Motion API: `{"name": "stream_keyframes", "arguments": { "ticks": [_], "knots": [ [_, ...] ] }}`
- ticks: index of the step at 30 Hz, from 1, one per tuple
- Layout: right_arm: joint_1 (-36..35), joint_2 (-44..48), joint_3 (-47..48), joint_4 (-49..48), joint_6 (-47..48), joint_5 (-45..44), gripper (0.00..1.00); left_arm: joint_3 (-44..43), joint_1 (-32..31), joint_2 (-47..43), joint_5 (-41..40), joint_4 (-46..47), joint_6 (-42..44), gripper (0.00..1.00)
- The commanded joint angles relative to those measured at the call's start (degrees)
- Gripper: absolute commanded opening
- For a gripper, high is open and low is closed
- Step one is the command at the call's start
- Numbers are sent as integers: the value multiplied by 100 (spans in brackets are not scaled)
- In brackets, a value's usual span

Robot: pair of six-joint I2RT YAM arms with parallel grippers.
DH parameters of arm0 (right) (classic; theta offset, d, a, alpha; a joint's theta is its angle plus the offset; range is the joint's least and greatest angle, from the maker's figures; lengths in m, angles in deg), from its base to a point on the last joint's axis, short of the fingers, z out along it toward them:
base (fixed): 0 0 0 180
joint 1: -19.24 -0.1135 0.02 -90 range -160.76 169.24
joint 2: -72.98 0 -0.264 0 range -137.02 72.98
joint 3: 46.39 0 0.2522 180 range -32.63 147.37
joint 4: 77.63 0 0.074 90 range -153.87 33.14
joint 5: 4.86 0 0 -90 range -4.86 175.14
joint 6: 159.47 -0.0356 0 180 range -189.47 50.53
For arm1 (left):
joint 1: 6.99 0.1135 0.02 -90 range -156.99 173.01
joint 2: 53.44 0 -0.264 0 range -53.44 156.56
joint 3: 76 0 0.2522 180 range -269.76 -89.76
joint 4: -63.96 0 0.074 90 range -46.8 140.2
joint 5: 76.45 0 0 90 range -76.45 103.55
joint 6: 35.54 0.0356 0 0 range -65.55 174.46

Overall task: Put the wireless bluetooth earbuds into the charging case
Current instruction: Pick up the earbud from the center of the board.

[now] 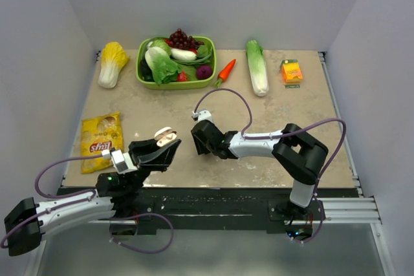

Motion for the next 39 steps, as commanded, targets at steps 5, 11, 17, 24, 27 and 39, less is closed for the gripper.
{"name": "stream_keyframes", "arguments": {
  "ticks": [5, 11, 17, 24, 27, 39],
  "knots": [
    [-16, 416, -211, 329, -97, -110, 55, 703, -25, 106, 10, 1001, -107, 0],
    [-16, 951, -351, 197, -282, -127, 59, 729, -25, 0, -7, 939, -107, 0],
    [-7, 1243, -395, 302, -247, -171, 60, 729, -25, 35, -16, 965, -98, 0],
    [-16, 689, 105, 917, -571, -92, 56, 703, -25, 159, 28, 1097, -142, 0],
    [-16, 496, 264, 1023, -809, -171, 56, 703, -25, 167, 10, 1080, -134, 0],
    [-148, -5, 677, 1093, -1002, -206, 57, 755, -25, 97, 28, 1089, -160, 0]
  ]
}}
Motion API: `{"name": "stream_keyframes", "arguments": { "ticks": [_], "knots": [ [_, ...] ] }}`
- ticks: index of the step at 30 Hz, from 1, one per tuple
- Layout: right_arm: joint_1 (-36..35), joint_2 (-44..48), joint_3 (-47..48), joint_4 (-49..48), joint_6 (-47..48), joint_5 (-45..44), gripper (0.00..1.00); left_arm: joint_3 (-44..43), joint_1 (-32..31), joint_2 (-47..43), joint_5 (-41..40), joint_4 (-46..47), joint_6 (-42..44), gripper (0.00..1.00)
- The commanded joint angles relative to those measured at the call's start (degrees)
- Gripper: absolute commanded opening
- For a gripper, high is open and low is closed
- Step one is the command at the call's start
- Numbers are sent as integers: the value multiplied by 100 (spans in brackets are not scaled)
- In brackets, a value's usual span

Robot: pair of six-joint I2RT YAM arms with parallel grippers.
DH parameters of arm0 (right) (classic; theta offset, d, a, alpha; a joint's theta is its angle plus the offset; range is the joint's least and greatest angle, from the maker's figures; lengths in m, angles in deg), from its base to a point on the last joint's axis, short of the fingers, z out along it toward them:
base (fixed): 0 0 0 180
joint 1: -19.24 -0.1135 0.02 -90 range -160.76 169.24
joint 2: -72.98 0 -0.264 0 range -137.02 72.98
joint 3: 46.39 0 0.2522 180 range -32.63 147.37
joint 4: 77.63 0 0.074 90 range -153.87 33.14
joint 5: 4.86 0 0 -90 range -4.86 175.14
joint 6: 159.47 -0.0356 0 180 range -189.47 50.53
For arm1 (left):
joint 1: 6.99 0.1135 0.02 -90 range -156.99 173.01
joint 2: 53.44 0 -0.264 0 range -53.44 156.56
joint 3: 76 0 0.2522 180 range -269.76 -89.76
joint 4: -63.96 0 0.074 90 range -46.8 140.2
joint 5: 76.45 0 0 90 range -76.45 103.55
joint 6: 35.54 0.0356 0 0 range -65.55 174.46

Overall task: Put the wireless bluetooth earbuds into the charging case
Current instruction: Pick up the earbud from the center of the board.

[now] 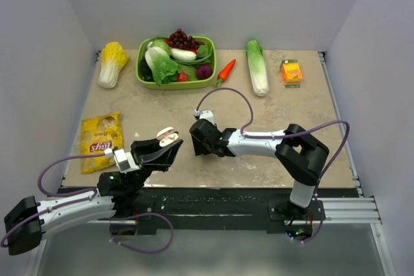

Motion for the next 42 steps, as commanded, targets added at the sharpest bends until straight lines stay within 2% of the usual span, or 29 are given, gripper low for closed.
{"name": "stream_keyframes", "arguments": {
  "ticks": [1, 15, 35, 42],
  "knots": [
    [-67, -189, 351, 95, -152, -228, 57, 755, -25, -84, 13, 1091, -112, 0],
    [-58, -611, 422, 244, -231, -369, 51, 843, -25, -234, -5, 1029, -156, 0],
    [-155, -638, 202, 209, -372, -273, 41, 931, -25, -331, -14, 1020, -200, 0],
    [-216, -559, 88, 156, -451, -123, 23, 949, -25, -304, -5, 1038, -217, 0]
  ]
}}
